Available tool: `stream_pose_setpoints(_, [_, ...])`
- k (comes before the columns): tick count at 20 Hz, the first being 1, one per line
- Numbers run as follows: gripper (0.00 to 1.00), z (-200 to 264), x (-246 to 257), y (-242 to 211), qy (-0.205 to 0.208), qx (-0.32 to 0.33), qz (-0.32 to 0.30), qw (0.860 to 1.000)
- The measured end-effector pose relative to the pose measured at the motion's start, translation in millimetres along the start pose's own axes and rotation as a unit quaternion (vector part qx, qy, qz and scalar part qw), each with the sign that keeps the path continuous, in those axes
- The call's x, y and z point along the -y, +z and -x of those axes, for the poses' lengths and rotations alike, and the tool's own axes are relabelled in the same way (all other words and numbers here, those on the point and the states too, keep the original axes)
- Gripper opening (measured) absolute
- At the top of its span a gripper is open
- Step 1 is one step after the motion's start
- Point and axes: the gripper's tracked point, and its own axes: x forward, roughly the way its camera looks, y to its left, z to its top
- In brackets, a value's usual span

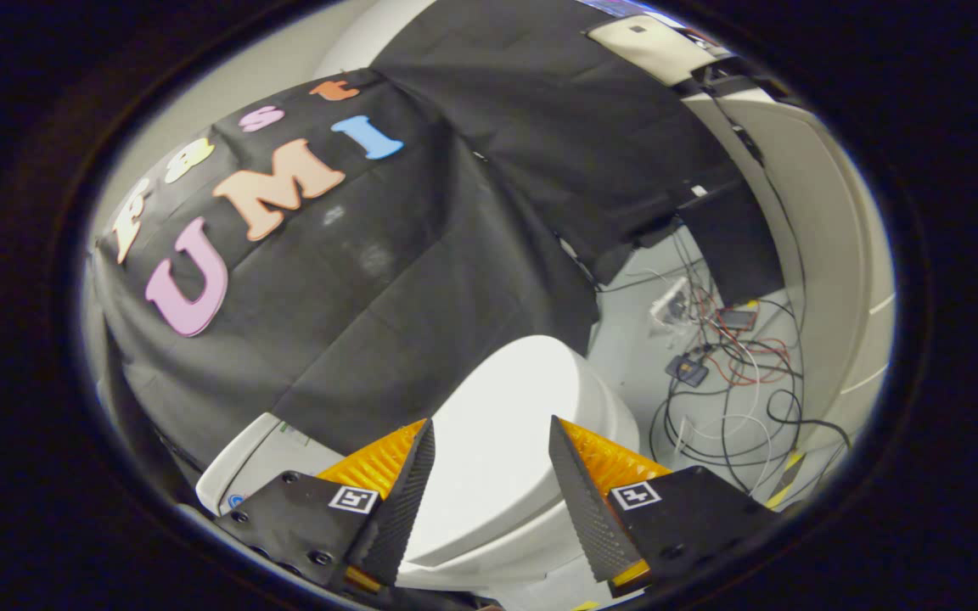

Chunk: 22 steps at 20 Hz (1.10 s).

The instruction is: Open the toilet lid.

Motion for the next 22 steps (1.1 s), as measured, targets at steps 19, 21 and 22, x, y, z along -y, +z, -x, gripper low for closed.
stream_pose_setpoints(19, [0.12,-42,82,-90,-0.059,-0.124,-0.145,0.98])
stream_pose_setpoints(21, [0.06,-43,76,-86,-0.056,-0.126,-0.133,0.981])
stream_pose_setpoints(22, [0.06,-39,71,-83,-0.052,-0.126,-0.124,0.983])
